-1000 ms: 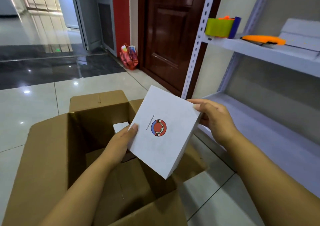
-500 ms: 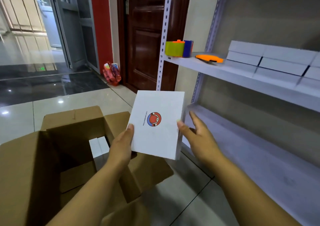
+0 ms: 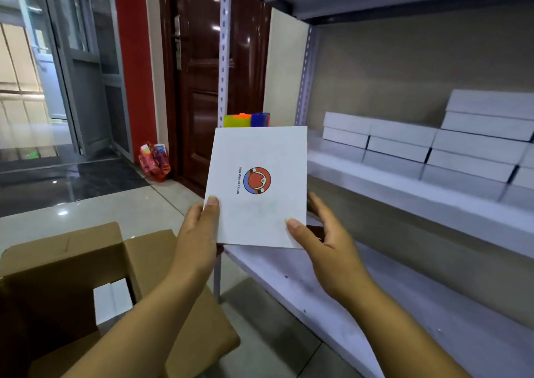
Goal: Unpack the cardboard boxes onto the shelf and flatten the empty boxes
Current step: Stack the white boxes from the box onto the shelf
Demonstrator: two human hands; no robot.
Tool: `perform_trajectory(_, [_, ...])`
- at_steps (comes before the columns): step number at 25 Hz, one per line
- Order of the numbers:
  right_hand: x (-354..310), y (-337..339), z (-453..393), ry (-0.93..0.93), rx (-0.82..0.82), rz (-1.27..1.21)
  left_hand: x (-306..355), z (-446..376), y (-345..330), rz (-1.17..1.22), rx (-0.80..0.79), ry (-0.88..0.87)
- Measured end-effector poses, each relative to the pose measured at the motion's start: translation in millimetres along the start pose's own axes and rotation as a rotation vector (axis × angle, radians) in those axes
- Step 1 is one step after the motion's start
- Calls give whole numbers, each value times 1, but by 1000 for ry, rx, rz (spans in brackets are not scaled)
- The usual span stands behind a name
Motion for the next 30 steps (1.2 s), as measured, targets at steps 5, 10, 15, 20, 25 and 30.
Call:
perform_trajectory(5, [-14, 49, -27, 109, 143, 35, 28, -22, -46, 37, -120, -40])
perform_trajectory(10, [-28, 103, -52, 136, 269, 91, 52, -47, -101, 29, -244, -63])
perform_trajectory(15, [-26, 158, -80, 102, 299, 107, 62, -69, -165, 30, -271, -70])
perform_trajectory(20, [-7, 209, -114, 8, 310, 21, 59, -87, -231, -42, -259, -50])
perform_trajectory(25, [16, 232, -136, -100, 322, -19, 58, -99, -270, -99, -251, 3])
perform_trajectory(30, [31, 231, -155, -126, 345, -38, 51, -122, -283, -68, -290, 48])
Point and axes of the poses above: each hand's wrist, its own z-axis away from the middle knuckle, its own y-axis out of the back of the hand, x = y × z, the point moved 1 cm from there along -z, towards the middle knuckle, and after that the axes turned 14 degrees about z, right-handed, at the moved point
